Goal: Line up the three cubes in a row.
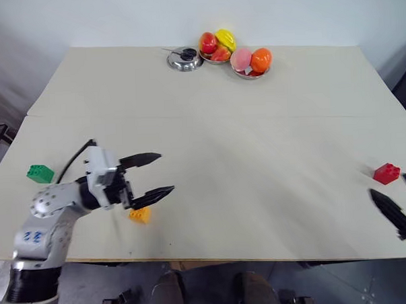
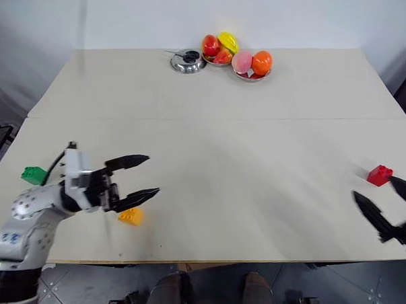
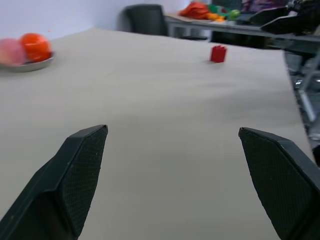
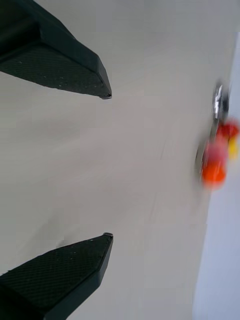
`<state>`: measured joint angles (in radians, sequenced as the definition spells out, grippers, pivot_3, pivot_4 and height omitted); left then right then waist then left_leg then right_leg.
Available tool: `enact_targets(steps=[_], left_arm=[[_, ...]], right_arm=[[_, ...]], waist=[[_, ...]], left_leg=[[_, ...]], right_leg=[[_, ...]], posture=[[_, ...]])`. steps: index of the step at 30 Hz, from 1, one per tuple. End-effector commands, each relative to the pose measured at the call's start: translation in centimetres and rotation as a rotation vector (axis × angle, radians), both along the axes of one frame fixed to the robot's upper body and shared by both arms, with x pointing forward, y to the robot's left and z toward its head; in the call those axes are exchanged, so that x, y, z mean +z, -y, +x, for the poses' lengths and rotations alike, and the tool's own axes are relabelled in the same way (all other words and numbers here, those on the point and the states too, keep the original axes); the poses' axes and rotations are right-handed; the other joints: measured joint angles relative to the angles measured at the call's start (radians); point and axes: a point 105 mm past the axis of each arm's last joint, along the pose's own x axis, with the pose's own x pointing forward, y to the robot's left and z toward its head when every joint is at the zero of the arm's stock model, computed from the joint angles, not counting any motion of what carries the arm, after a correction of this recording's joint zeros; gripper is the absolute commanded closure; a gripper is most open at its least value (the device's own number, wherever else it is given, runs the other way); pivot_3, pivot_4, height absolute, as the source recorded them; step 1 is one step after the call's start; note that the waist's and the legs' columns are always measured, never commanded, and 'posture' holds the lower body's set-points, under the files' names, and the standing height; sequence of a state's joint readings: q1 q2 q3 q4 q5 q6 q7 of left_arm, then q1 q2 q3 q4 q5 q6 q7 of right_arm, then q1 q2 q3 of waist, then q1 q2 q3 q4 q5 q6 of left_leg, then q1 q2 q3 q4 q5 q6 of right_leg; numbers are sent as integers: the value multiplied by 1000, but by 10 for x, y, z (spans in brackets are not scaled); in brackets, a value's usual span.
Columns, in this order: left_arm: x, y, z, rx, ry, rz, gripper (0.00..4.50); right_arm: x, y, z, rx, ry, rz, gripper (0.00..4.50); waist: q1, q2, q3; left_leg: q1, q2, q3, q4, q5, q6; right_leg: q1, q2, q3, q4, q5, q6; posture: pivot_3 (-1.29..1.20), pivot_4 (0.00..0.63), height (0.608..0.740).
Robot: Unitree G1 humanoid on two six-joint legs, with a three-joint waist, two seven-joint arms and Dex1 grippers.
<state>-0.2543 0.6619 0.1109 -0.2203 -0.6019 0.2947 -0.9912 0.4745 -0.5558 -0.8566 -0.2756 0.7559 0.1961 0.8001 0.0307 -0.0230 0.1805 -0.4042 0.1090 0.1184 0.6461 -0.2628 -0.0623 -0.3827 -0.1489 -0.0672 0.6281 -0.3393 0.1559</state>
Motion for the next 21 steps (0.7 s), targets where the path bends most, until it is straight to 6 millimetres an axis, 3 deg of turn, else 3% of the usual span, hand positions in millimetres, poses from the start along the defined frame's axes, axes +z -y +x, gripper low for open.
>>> enact_targets(steps=[1, 5, 9, 13, 16, 21], left_arm=[[-1, 16, 1, -60, 7, 14, 28], [-2, 27, 2, -98, 16, 19, 28], [0, 24, 0, -98, 29, 29, 28], [-5, 25, -3, -88, 24, 34, 28], [-7, 28, -7, -91, 22, 41, 28], [-9, 30, -11, -86, 19, 33, 28]], right_arm=[[-6, 32, -25, -178, -18, 7, 0], [-18, 47, -34, -253, -66, -19, 0], [-12, 51, 1, -220, -243, -112, 0], [10, 57, 34, -56, -328, -307, 0], [16, 65, 51, 32, -414, -408, 0], [3, 72, 67, 224, -628, -664, 0]], waist=[[-6, 1, 0], [-12, 4, -2], [-24, 9, -5], [-31, 11, -6], [-29, 10, -5], [-16, 10, -5]], left_leg=[[0, 0, 0, 0, 0, 0], [1, 0, 0, 0, 0, 0], [1, 0, 1, 1, 0, 1], [2, 0, 1, 2, 0, 2], [2, 0, 1, 1, 0, 2], [1, 0, 2, 3, -1, 3]], right_leg=[[0, 0, 0, 0, 0, 0], [0, 0, 0, 0, 0, 0], [0, 0, 2, 0, 0, 1], [1, 0, 3, 0, 1, 1], [2, 0, 3, -1, 1, 1], [2, 0, 3, -2, 1, 3]], posture=[[0, 150, 740], [0, 150, 740], [0, 150, 740], [0, 150, 740], [0, 150, 740], [0, 150, 740]])
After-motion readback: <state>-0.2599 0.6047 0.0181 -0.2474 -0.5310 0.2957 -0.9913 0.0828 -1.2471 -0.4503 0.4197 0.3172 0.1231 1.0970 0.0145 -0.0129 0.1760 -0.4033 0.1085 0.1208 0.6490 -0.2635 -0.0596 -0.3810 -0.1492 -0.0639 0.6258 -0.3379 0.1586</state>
